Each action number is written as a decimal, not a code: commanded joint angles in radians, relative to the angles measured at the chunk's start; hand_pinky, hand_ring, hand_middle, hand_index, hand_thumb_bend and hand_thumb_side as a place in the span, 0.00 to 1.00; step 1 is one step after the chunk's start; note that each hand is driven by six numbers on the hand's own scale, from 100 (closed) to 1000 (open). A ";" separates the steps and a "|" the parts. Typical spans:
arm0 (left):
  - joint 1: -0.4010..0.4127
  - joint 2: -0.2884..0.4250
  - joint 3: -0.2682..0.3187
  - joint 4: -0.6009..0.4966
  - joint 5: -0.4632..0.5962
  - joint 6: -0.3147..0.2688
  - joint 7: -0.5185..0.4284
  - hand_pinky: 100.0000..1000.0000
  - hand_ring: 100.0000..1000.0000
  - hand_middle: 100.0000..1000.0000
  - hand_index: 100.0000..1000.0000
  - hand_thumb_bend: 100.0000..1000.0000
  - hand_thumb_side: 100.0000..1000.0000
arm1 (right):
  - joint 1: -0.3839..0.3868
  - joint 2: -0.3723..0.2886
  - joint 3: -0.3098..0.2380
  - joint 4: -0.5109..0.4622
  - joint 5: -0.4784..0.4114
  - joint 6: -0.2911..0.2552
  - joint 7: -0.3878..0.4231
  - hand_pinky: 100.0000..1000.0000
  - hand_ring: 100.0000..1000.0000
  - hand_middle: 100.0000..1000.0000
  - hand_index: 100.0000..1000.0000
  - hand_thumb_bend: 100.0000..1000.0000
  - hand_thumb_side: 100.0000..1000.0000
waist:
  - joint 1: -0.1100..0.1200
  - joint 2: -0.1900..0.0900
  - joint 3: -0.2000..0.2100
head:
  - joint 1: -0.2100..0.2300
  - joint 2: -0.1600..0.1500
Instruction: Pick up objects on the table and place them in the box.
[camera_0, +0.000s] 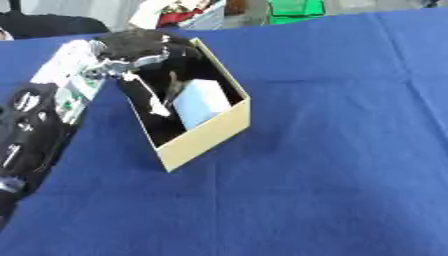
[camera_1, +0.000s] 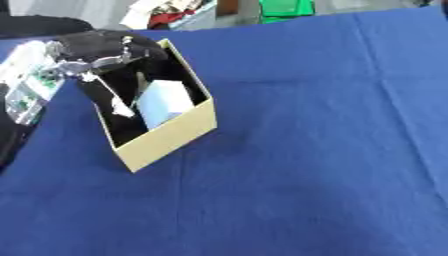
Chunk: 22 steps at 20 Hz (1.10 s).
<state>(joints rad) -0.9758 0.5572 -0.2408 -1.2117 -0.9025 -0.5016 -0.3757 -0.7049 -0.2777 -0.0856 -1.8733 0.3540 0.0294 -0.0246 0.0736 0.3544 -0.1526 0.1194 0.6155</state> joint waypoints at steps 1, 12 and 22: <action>-0.017 0.022 0.022 -0.016 0.006 -0.002 0.015 0.80 0.90 0.85 0.94 0.67 0.42 | -0.014 -0.015 -0.006 -0.019 -0.003 0.000 -0.001 0.86 0.95 0.71 0.93 0.00 0.76 | -0.004 -0.027 0.003 | -0.005 0.008; -0.006 0.057 0.071 -0.102 0.113 0.049 0.011 0.78 0.87 0.82 0.92 0.45 0.28 | -0.001 -0.008 -0.008 -0.026 0.007 0.000 -0.002 0.86 0.95 0.71 0.93 0.00 0.75 | -0.010 -0.045 0.017 | -0.016 0.023; 0.048 0.112 0.123 -0.256 0.266 0.122 -0.012 0.77 0.85 0.81 0.91 0.35 0.24 | 0.007 -0.007 -0.011 -0.028 0.019 0.000 -0.006 0.86 0.95 0.72 0.93 0.00 0.75 | -0.021 -0.062 0.046 | -0.031 0.032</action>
<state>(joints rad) -0.9151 0.6267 -0.1398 -1.4316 -0.6579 -0.3914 -0.3900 -0.6858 -0.2770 -0.0881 -1.8790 0.3647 0.0296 -0.0268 0.0557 0.3176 -0.1068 0.0927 0.6416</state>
